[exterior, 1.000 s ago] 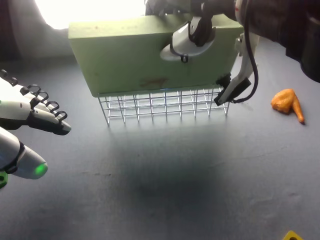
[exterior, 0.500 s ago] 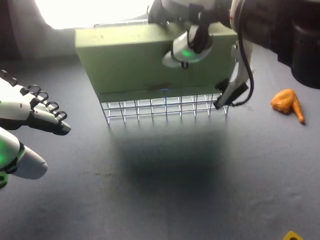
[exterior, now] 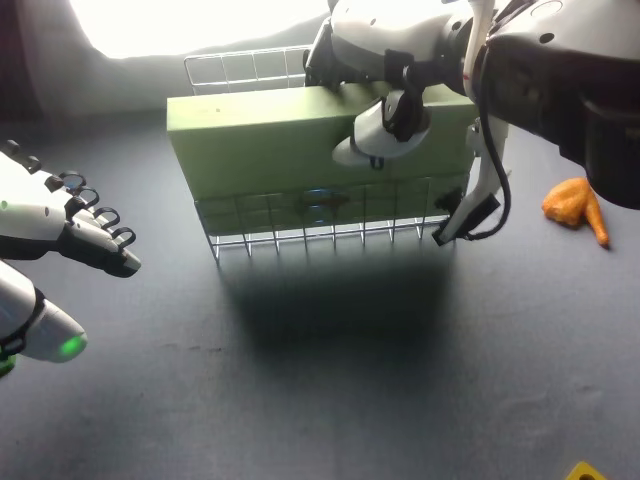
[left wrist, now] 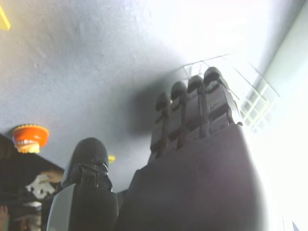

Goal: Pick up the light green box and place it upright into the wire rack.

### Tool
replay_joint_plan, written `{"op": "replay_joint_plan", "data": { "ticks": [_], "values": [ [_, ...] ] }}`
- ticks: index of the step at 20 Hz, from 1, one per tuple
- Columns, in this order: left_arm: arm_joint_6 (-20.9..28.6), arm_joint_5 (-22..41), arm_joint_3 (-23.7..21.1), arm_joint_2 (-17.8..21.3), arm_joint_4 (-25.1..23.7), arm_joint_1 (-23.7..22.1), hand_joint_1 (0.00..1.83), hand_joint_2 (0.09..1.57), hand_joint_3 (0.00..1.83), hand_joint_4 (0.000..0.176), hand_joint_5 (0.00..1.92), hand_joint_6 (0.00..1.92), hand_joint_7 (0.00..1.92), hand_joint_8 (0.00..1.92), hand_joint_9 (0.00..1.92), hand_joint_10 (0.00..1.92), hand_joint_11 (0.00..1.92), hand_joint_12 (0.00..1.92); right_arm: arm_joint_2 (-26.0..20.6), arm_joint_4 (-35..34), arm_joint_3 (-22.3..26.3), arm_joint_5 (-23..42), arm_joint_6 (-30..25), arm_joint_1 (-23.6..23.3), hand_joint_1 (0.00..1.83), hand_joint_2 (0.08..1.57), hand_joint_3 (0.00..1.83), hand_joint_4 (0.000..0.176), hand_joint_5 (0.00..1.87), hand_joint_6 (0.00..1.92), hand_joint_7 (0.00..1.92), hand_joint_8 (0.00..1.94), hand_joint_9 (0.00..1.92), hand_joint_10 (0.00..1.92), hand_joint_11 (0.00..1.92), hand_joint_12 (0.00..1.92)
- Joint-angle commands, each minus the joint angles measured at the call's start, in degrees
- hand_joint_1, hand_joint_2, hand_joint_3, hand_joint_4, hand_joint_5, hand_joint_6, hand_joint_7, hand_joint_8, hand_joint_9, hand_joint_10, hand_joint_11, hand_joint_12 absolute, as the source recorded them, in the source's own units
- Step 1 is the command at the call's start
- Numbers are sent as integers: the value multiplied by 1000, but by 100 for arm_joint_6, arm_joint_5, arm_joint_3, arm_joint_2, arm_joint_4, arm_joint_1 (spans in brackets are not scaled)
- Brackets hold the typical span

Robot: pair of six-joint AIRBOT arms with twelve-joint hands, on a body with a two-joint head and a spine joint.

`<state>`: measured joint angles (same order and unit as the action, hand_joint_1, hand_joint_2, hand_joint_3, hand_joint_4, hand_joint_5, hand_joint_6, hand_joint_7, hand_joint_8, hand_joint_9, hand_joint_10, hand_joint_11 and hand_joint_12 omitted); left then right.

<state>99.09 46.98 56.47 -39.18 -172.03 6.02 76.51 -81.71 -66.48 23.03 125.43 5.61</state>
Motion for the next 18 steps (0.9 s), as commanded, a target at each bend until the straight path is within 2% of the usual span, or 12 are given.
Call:
{"op": "replay_joint_plan", "data": {
  "ticks": [1,4,13,15,18],
  "values": [
    [12,-348,0,-9,-55,-29,167,1275,4,0,166,4,147,1,82,3,0,233,-16,299,-33,113,-154,-47,1277,1070,0,0,1128,575,1065,1074,916,1187,744,1538],
    [12,-349,-1,-9,-55,-29,169,1275,4,0,167,3,147,1,82,3,0,237,25,613,-154,112,-542,-15,1277,1069,0,0,1128,574,1065,1073,917,1186,744,1538],
    [12,-349,-1,-9,-55,-28,169,1275,3,0,167,3,147,0,83,2,0,238,242,655,-428,109,-620,186,1278,1069,0,0,1129,572,1066,1072,917,1185,744,1538],
    [12,-349,-1,-10,-55,-28,169,1275,3,0,167,3,147,0,83,2,0,238,249,840,-433,112,-785,212,1278,1069,0,0,1129,572,1066,1072,917,1185,744,1538],
    [12,-349,-1,-10,-55,-27,109,1288,4,0,137,1,118,0,57,1,0,143,262,942,-478,134,-854,239,1278,1072,1,0,1127,570,1052,1101,900,1213,741,1552]
  ]
}}
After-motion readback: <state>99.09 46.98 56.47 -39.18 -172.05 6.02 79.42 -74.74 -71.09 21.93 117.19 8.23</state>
